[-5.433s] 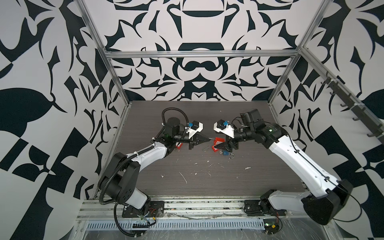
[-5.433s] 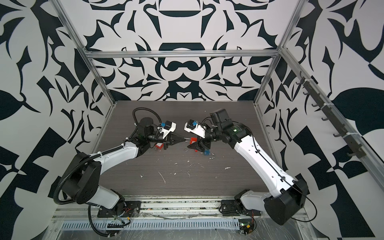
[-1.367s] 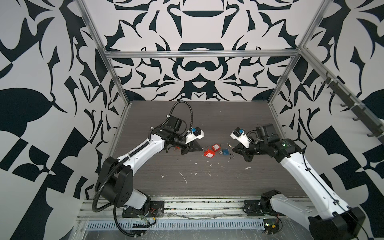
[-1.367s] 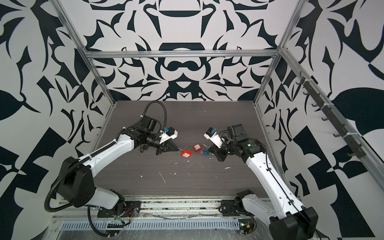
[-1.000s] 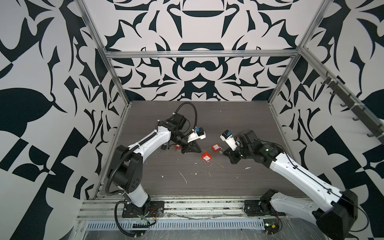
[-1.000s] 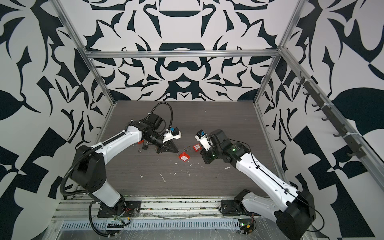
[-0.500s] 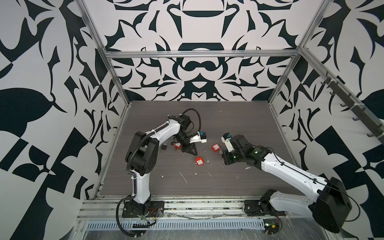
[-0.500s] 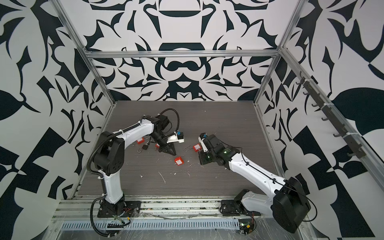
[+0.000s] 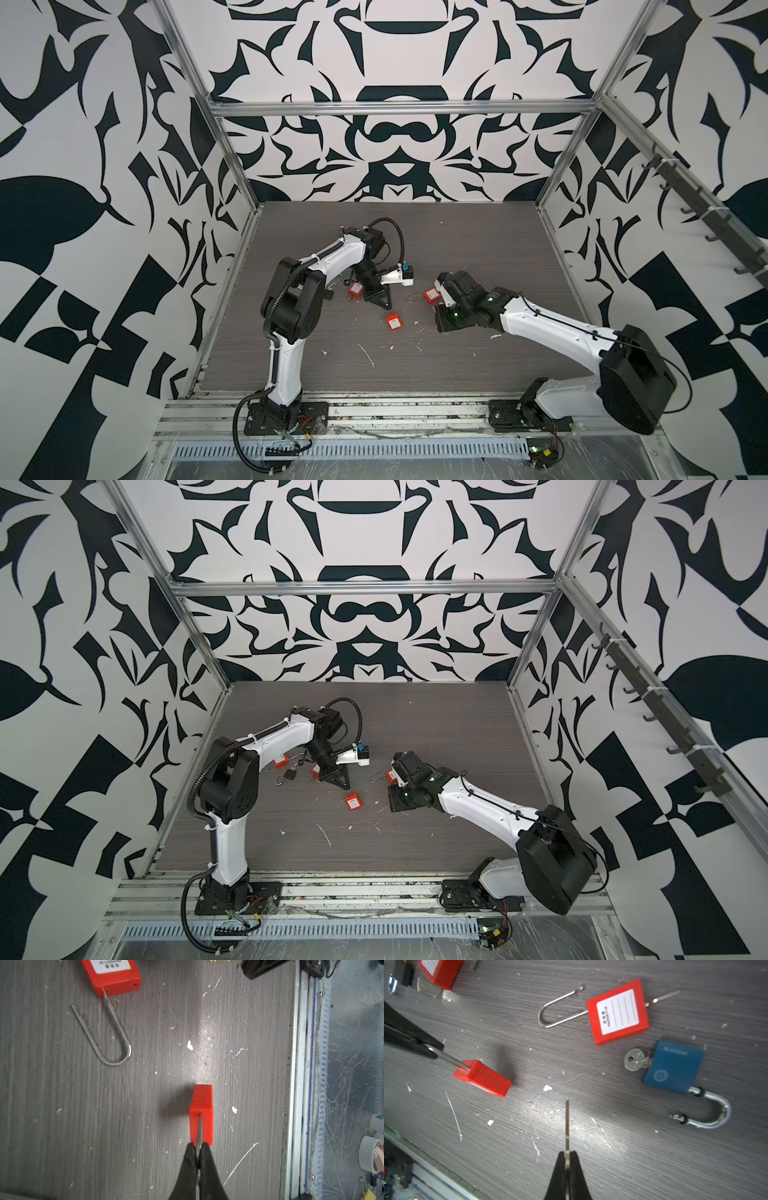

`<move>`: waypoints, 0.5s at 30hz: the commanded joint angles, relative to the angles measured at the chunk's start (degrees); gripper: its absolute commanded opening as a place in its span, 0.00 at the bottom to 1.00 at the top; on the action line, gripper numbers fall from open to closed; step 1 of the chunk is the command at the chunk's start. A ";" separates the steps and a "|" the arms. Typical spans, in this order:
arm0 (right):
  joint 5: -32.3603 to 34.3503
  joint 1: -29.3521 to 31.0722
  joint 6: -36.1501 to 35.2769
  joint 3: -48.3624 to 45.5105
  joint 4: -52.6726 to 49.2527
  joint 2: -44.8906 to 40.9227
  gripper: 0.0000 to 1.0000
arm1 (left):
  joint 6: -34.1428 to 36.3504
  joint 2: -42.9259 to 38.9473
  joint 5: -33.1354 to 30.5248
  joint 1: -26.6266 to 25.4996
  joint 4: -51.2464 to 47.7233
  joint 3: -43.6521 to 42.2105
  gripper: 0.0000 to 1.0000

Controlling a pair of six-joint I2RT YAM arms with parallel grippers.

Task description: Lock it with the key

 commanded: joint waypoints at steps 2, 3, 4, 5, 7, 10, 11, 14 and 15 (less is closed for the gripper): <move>-1.47 0.37 4.11 3.94 -0.25 0.58 0.00 | 1.73 3.49 -2.76 -0.25 -1.85 2.77 0.03; -1.42 0.52 4.38 4.02 -0.07 0.77 0.00 | 1.73 4.10 -2.95 -0.36 -1.70 3.37 0.04; -1.20 0.53 4.48 4.15 -0.19 1.03 0.00 | 1.68 4.69 -3.04 -0.51 -1.82 4.05 0.04; -1.11 0.57 4.57 4.32 -0.36 1.36 0.00 | 1.50 5.24 -2.96 -0.58 -1.89 4.63 0.04; -1.49 0.57 5.08 4.67 -0.77 1.82 0.00 | 1.26 6.38 -2.84 -0.82 -2.33 5.94 0.07; -2.68 0.57 5.97 5.20 -1.12 2.59 0.00 | 1.03 7.25 -2.91 -1.15 -2.09 6.51 0.11; -2.73 0.57 6.28 5.27 -1.14 2.77 0.00 | 1.00 7.40 -2.99 -1.12 -1.79 6.55 0.12; -2.44 0.57 6.84 5.12 -1.19 2.89 0.00 | 0.50 7.80 -3.30 -1.08 -0.72 6.56 0.17; -2.40 0.57 6.87 5.11 -1.18 2.96 0.00 | 0.35 7.89 -3.26 -1.09 -0.41 6.81 0.19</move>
